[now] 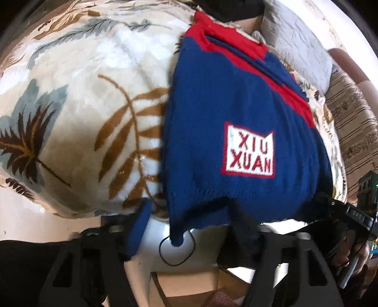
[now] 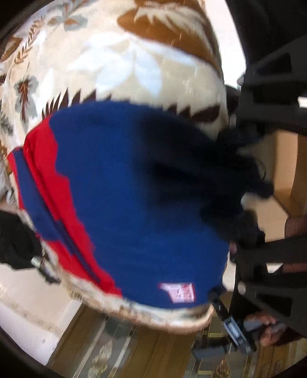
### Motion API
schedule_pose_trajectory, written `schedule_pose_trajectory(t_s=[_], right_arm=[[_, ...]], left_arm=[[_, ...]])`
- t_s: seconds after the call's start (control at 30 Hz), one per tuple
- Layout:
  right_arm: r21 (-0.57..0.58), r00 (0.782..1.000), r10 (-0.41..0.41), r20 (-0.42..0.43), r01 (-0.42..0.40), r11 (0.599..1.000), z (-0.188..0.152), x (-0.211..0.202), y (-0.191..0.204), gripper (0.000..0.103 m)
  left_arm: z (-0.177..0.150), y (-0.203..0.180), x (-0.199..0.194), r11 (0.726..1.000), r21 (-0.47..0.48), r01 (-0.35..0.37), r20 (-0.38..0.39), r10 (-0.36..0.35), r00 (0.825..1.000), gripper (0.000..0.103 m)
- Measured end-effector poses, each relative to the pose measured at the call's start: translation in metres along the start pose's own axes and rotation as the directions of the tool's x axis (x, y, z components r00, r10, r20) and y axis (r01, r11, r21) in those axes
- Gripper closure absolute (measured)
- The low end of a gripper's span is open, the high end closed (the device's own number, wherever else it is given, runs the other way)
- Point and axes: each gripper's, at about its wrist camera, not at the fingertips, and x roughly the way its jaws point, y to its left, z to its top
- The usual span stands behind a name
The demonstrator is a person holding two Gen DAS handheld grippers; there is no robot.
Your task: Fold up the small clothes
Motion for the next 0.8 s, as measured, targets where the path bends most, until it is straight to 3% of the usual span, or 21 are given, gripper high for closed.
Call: schedule_pose_trajectory(t_s=[0.03, 0.1, 0.23, 0.37, 0.47, 0.6, 0.8], right_arm=[[-0.009, 1.0, -0.011, 0.005, 0.011, 1.0, 0.0, -0.001, 0.0, 0.064], [-0.025, 1.0, -0.024, 0.012, 0.025, 0.999, 0.002, -0.004, -0.001, 0.086], [-0.012, 0.998, 0.057, 0.015, -0.056, 0.998, 0.009, -0.018, -0.003, 0.088], [-0.042, 0.991, 0.123, 0.051, -0.121, 0.992, 0.02, -0.042, 0.003, 0.088], [-0.054, 0.979, 0.185, 0.087, -0.181, 0.982, 0.036, -0.06, 0.007, 0.088], [-0.046, 0.957, 0.249, 0.148, -0.245, 0.969, 0.068, -0.079, 0.008, 0.088], [-0.03, 0.938, 0.263, 0.227, -0.263, 0.964, 0.13, -0.084, 0.006, 0.088]], left_arm=[[0.0, 0.0, 0.001, 1.0, 0.007, -0.003, -0.007, 0.004, 1.0, 0.082], [0.0, 0.0, -0.001, 1.0, 0.01, 0.025, 0.0, -0.025, 1.0, 0.093], [0.001, -0.004, -0.015, 0.999, 0.027, 0.044, 0.027, -0.045, 0.999, 0.095], [0.005, -0.01, -0.042, 0.99, 0.056, 0.128, 0.047, -0.131, 0.99, 0.095], [0.022, -0.013, -0.068, 0.973, 0.067, 0.222, 0.084, -0.227, 0.97, 0.096], [0.058, -0.016, -0.096, 0.955, 0.073, 0.287, 0.146, -0.295, 0.944, 0.096], [0.129, -0.028, -0.1, 0.959, 0.091, 0.268, 0.201, -0.281, 0.939, 0.097]])
